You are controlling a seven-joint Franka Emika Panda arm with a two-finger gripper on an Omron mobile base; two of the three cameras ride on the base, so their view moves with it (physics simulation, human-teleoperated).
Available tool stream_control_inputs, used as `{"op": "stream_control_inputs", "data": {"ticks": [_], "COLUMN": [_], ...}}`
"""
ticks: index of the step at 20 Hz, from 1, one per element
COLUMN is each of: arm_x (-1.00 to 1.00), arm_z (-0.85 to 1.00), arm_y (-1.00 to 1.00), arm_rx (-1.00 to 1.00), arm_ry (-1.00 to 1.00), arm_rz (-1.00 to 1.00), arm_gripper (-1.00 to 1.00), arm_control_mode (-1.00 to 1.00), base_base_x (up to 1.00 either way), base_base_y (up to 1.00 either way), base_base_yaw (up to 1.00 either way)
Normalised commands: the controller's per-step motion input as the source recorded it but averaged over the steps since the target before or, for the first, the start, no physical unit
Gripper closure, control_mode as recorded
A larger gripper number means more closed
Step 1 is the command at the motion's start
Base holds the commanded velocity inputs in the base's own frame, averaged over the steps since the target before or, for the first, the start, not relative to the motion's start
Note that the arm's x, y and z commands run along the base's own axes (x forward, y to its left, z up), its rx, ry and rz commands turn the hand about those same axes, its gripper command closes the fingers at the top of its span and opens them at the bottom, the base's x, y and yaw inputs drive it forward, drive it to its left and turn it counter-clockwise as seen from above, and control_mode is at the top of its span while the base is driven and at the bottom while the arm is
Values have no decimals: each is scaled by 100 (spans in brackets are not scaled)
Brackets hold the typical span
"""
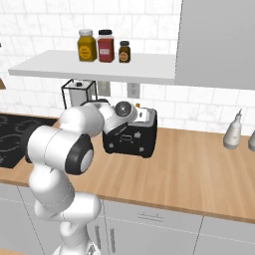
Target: Start the toaster. Once the lever pops up, take the bread to the plate on the dining counter.
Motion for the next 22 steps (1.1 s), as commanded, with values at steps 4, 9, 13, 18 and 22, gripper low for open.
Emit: {"op": "stream_control_inputs", "data": {"ticks": [4, 9, 13, 18, 22], "arm_x": [4, 0, 0, 0, 0], "arm_z": [0, 0, 0, 0, 0], "arm_y": [0, 0, 0, 0, 0], "arm_rx": [0, 0, 0, 0, 0], "arm_ry": [0, 0, 0, 0, 0], "arm_rz": [0, 0, 0, 0, 0], "arm_gripper": [-100, -100, 100, 100, 100], "arm_control_mode": [-100, -100, -100, -100, -100], "base_base_x": [0, 0, 0, 0, 0], "base_base_y": [0, 0, 0, 0, 0], "base_base_yaw": [0, 0, 0, 0, 0]}}
